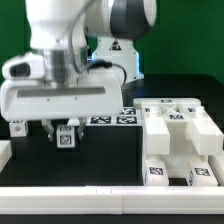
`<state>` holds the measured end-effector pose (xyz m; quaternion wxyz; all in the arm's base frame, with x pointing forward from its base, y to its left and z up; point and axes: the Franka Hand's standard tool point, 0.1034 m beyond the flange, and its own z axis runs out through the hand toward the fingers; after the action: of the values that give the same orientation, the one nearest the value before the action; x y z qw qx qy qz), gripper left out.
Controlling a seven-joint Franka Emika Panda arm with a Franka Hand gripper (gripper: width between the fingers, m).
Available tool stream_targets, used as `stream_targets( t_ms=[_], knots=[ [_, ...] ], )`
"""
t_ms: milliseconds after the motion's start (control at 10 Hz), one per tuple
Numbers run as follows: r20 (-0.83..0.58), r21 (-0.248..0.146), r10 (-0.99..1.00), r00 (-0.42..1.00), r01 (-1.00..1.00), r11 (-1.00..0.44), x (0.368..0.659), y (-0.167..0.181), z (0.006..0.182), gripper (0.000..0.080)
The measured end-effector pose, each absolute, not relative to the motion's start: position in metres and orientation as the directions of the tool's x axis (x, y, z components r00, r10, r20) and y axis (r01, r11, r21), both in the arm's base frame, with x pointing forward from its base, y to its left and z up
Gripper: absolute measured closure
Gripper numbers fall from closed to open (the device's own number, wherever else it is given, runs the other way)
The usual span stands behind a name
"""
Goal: Assemble chair
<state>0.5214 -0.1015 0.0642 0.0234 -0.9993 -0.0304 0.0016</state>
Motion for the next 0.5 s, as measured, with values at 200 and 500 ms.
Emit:
stream_targets(
  t_ms=[200,500],
  knots=[
    [0.008,-0.078,0.026,1.0,0.027,-0.997,0.531,-0.081,0.098,0.053],
    [0.008,-0.079,0.02,1.0,0.021,-0.997,0.552,-0.042,0.13,0.0528]
  ],
)
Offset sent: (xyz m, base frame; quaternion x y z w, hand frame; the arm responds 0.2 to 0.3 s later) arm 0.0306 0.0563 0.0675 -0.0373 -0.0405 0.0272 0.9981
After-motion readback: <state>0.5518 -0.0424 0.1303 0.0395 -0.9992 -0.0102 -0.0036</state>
